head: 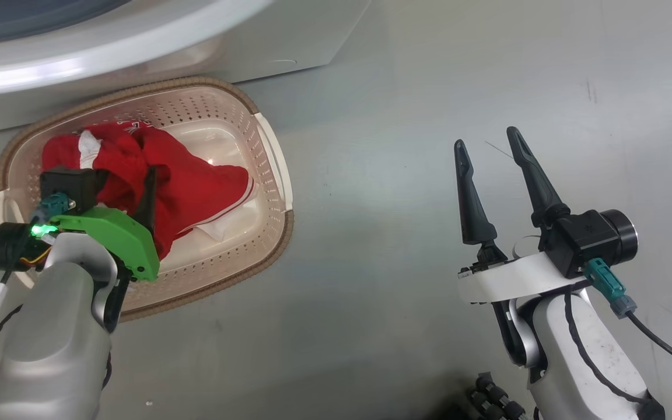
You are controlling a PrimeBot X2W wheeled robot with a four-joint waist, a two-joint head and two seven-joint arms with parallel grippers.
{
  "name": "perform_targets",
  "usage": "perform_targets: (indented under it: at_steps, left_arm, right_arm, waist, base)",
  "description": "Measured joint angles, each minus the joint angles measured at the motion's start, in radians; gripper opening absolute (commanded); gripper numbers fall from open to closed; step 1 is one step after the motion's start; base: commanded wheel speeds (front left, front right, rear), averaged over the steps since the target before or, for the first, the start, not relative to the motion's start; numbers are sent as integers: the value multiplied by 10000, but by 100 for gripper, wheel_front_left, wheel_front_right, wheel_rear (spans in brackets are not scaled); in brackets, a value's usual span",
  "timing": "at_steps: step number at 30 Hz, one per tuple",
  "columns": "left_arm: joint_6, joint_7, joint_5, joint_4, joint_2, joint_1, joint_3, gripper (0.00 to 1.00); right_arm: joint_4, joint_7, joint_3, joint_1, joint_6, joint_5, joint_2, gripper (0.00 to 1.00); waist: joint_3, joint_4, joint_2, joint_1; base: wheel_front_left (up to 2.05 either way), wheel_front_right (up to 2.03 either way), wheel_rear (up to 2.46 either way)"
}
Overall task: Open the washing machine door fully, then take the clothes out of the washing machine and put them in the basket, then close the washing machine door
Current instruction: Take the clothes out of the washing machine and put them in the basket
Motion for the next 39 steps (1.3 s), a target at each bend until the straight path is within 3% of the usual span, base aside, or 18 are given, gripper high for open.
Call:
perform_targets:
  at_steps: [16, 30, 39]
  left_arm:
    - [-2, -1475, 63, 130, -401, -72, 27, 100]
    - [-48, -1810, 182, -1425, -510, -165, 249, 100]
    - [159, -1810, 477, -3475, -518, 456, 719, 100]
  right_arm:
    - [249, 0, -477, -42, -12, -31, 0, 100]
    - [437, 0, -1149, 164, -13, -249, -341, 100]
    - [533, 0, -1519, 799, -13, -295, -458, 100]
  waist:
    - [-721, 571, 0, 0]
    - [-1760, 1338, 0, 0]
    - [-2735, 1875, 0, 0]
  base:
    - [0, 0, 0]
    - [0, 0, 0]
    - [0, 0, 0]
